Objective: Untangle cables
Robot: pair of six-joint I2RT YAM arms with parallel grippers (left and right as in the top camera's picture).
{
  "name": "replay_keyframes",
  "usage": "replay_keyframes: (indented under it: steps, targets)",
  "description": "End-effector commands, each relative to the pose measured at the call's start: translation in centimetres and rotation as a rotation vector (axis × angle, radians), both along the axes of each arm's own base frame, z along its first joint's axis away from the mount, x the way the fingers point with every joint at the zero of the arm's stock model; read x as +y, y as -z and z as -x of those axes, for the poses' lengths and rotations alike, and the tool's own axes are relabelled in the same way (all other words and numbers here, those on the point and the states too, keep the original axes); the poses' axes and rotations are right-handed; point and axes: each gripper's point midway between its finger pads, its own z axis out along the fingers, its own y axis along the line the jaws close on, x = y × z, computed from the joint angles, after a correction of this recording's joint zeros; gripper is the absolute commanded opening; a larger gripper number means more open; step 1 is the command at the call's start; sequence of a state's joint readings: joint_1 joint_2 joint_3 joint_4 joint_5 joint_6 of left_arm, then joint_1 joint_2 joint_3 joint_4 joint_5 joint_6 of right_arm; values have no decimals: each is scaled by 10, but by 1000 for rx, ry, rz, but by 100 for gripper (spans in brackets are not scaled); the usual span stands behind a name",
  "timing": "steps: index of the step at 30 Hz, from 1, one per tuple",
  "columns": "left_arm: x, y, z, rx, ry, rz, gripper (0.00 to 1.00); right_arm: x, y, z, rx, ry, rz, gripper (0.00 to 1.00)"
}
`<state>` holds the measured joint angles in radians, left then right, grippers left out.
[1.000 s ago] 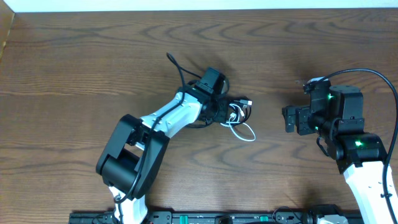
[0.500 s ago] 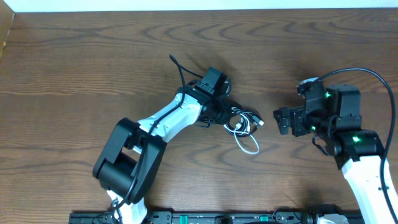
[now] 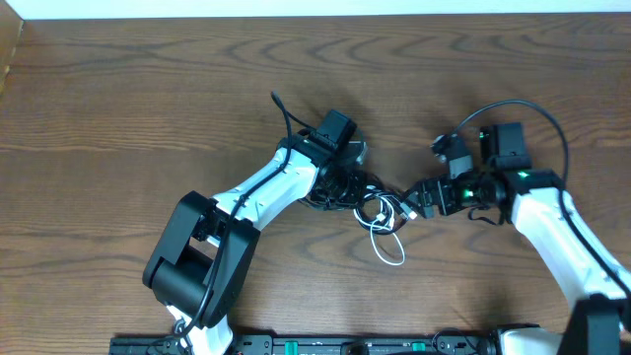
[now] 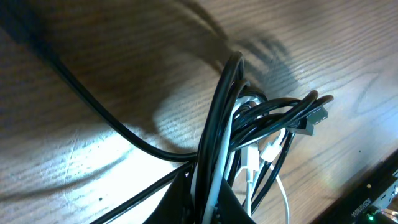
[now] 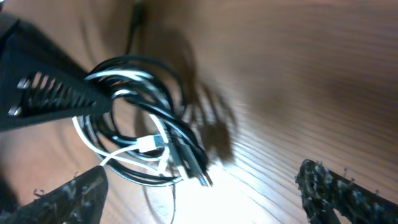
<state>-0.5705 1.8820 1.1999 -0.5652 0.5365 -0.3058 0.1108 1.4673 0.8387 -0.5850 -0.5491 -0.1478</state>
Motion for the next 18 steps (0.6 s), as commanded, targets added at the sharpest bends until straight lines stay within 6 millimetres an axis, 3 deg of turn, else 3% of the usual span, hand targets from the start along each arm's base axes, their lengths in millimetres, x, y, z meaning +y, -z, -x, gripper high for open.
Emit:
replay_keyframes:
  steps: [1, 7, 10, 12, 18]
  targets:
    - [-3, -10, 0, -14, 25, 26, 8, 22, 1, 3, -25, -146, -79, 89]
    - [-2, -9, 1, -12, 28, 24, 8, 34, 21, -2, -55, -239, -67, 82]
    - [-2, -9, 1, -12, 28, 24, 7, 41, 28, -4, -63, -262, -67, 74]
    - [-2, -9, 1, -12, 28, 25, 8, 47, 32, -3, -64, -279, -68, 66]
    - [-2, -9, 1, -16, 34, 25, 8, 54, 35, -4, -74, -299, -66, 29]
